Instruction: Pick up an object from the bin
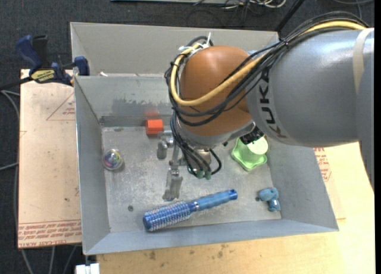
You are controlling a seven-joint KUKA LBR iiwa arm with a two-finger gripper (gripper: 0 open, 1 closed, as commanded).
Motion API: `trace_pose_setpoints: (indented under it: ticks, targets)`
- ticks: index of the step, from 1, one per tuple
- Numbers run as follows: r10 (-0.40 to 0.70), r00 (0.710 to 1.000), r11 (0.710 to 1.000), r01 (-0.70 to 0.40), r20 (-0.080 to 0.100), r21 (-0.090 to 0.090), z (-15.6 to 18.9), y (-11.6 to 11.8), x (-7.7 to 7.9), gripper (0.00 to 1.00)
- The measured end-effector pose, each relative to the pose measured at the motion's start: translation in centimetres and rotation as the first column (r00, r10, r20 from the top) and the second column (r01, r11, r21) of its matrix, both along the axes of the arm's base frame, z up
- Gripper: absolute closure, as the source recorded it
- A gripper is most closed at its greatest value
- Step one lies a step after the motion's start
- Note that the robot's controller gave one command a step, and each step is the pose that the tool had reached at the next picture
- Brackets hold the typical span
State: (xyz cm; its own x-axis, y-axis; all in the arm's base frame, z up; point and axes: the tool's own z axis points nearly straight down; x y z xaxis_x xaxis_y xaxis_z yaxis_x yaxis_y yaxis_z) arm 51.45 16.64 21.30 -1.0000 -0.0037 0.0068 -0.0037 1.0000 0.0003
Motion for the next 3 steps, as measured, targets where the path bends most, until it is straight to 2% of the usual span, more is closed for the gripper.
trace_pose_setpoints:
  ticks: [1, 2, 3]
  targets:
    - [-0.057, 0.998, 0.998, 0.057, 0.016, 0.004, -14.5, -1.9, -3.1, 0.00]
    - [-0.057, 0.998, 0.998, 0.057, 0.006, 0.001, -14.4, -1.9, -3.4, 1.00]
    - [-0.027, 1.000, 1.000, 0.027, 0.016, 0.003, 1.4, -2.1, -1.1, 1.00]
